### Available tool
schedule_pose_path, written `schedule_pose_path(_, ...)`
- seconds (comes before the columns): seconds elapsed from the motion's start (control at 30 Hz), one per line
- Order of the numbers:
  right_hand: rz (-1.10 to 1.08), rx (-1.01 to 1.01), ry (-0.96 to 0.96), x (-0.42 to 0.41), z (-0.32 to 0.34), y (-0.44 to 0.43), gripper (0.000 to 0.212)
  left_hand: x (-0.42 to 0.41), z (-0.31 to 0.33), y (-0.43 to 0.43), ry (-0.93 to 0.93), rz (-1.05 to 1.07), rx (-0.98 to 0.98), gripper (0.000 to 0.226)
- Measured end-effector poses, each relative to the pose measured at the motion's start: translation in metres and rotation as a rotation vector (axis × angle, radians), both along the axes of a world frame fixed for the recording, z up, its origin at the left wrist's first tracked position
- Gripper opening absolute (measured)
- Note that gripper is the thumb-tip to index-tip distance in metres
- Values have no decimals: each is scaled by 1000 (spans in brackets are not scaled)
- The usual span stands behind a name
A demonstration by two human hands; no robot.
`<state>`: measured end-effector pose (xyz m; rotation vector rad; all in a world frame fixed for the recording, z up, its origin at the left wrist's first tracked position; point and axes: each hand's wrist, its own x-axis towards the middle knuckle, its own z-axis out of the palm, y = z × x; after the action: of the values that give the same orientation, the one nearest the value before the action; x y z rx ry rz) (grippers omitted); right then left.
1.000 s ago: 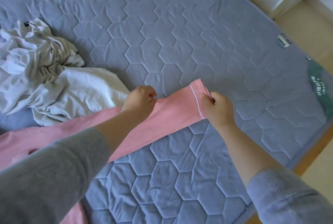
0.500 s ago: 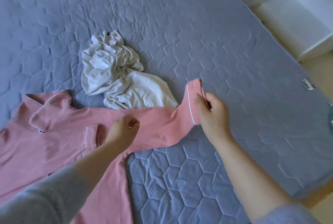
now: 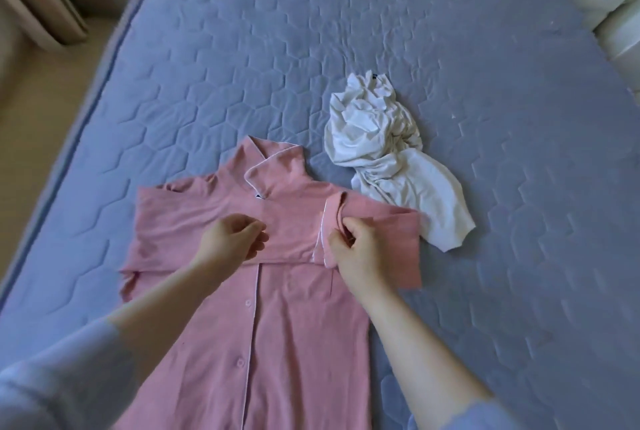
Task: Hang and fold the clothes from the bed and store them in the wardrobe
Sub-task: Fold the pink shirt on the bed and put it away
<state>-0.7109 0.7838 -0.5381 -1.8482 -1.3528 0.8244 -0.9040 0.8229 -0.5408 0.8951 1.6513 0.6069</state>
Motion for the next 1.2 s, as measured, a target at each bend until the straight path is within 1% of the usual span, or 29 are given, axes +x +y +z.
schedule_pose_path(0.1, -33, 43, 23, -52, 0, 9, 36, -54, -2, -6, -7, 58, -21, 18)
schedule_pose_path(0.2, 113, 29, 42, -103, 0, 12, 30, -96, -2, -8, -89, 116, -32, 18)
schedule_pose_path(0.27, 217, -89, -13, -131, -10, 10, 25, -116, -8, -7, -105, 111, -50, 18)
schedule_pose_path(0.33, 279, -238, -38, -148, -25, 7, 14, -132, -19, -7, -68, 98, -80, 19)
schedule_pose_path(0.37, 288, -313, -40, -153, -32, 6, 18, -139, -26, -9, -33, 92, -105, 19)
schedule_pose_path(0.4, 283, -368, -50, -154, -40, 5, 27, -145, -34, -11, 4, 81, -131, 19)
schedule_pose_path(0.47, 234, -432, -86, -147, -52, 4, 34, -156, -52, -16, 69, 56, -176, 22)
schedule_pose_path(0.57, 146, -458, -140, -120, -62, 4, 30, -156, -71, -20, 194, -70, -184, 33)
schedule_pose_path(0.63, 135, -454, -212, -97, -66, 7, 29, -146, -81, -20, 272, -146, -171, 27)
schedule_pose_path(0.67, 134, -450, -250, -84, -67, 9, 29, -139, -88, -20, 284, -151, -176, 32)
schedule_pose_path(0.73, 158, -432, -351, -58, -71, 18, 31, -123, -99, -15, 290, -91, -183, 53)
schedule_pose_path(0.77, 179, -416, -417, -44, -73, 24, 32, -116, -106, -12, 293, -53, -166, 57)
schedule_pose_path(0.83, 219, -394, -545, -17, -78, 39, 34, -105, -117, -2, 293, -2, -155, 55)
schedule_pose_path(0.9, 262, -406, -613, 6, -83, 57, 37, -101, -127, 7, 302, 21, -179, 53)
schedule_pose_path(0.97, 334, -462, -639, 26, -91, 73, 43, -99, -135, 14, 314, 27, -181, 38)
schedule_pose_path(1.03, 383, -528, -671, 39, -98, 86, 49, -96, -138, 19, 336, 16, -122, 26)
schedule_pose_path(1.13, 406, -607, -700, 49, -103, 97, 56, -94, -131, 27, 348, 74, 99, 25)
schedule_pose_path(1.2, 408, -625, -736, 51, -101, 100, 59, -103, -122, 33, 382, 127, 239, 27)
